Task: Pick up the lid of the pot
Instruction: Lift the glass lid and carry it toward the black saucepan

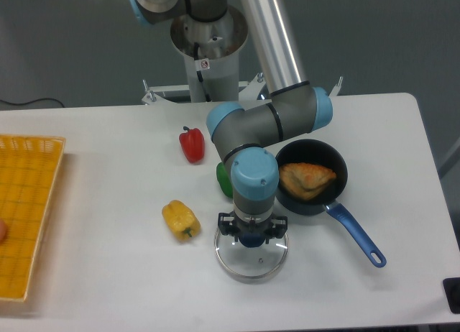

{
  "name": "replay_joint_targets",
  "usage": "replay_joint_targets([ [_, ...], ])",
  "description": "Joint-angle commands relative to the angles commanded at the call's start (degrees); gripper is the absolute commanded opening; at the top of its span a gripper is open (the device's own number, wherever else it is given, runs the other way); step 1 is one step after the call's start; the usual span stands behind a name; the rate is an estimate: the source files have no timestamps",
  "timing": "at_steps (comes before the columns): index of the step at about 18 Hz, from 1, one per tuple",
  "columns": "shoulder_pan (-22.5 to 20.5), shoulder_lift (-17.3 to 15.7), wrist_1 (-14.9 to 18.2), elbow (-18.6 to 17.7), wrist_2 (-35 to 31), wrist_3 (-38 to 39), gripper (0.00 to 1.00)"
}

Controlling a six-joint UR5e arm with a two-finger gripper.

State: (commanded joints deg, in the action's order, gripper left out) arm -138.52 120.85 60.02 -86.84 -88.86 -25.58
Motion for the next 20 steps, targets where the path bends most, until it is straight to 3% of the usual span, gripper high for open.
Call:
replay_joint_targets([
  [3,0.0,-0.5,0.8,0.4,0.0,-0.2,0.55],
  [7,-0.1,-2.8,4.8,0.7,0.5,-6.1,0.55],
  [12,-0.4,-5.0,6.2,1.1,1.5,-7.4,0.55],
  [17,-1.2,-7.2,12.0,1.6,1.2,-14.3,0.55],
  [20,-1.8,-8.3,13.7,1.8,1.1,-16.4,0.55],
])
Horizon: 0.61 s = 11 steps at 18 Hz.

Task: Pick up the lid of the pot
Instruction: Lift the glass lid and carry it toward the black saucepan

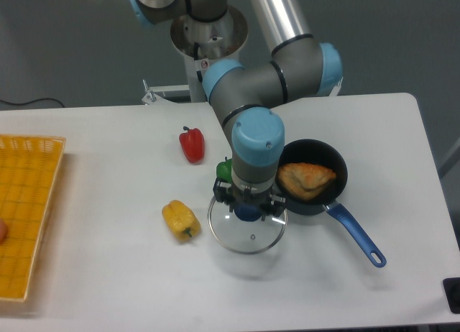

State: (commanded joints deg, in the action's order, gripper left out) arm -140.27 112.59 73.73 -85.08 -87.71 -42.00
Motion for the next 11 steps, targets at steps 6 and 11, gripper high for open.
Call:
replay_joint_targets([
  [6,-0.6,-1.3,2.7,0.0,-0.4,-7.5,0.55],
  [11,-1.6,-2.2,4.0,0.3,-1.8,-13.9,0.55],
])
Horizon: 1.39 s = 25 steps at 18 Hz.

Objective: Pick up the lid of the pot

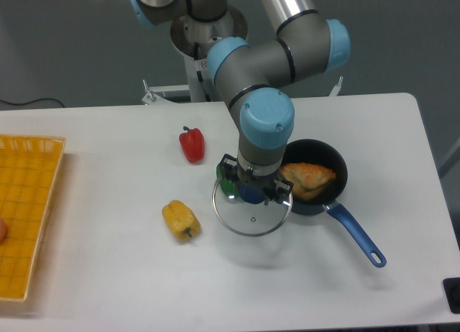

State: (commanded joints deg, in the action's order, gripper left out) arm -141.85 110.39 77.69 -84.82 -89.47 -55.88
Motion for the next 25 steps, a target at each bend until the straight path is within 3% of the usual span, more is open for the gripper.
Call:
replay_joint_targets([
  [13,-2.1,-1.1,0.4,0.1,0.0,-15.7,0.55],
  [25,-2.5,-1.2,0.4,-0.4,-0.1,-16.5,0.55],
])
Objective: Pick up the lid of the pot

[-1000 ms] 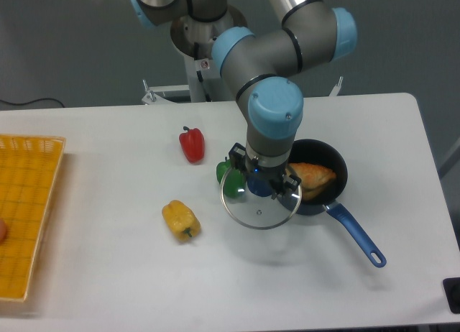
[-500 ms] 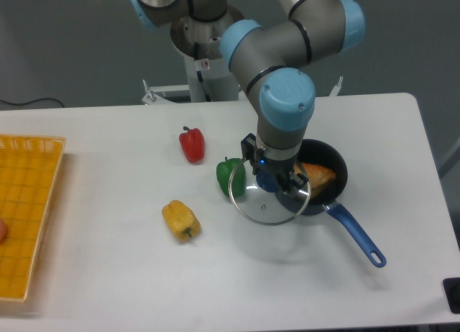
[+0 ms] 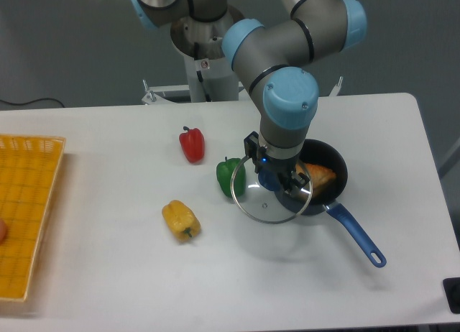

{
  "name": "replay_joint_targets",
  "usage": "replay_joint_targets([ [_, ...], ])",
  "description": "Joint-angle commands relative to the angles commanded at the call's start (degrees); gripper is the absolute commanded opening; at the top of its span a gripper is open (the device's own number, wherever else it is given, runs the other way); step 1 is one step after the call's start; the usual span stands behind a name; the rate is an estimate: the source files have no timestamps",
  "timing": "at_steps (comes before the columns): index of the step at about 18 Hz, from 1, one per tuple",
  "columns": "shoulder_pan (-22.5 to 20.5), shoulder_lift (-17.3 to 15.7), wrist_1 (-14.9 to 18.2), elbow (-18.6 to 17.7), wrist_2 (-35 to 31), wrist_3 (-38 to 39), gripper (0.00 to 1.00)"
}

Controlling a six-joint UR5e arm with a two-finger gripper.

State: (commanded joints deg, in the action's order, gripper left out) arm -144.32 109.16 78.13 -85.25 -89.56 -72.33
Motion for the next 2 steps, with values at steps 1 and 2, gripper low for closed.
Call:
replay_joint_targets([
  [1,0.0,0.0,0.0,0.0,0.0,0.0,0.55],
  [2,0.0,0.0,-0.1,0.0,0.0,0.0,0.55],
])
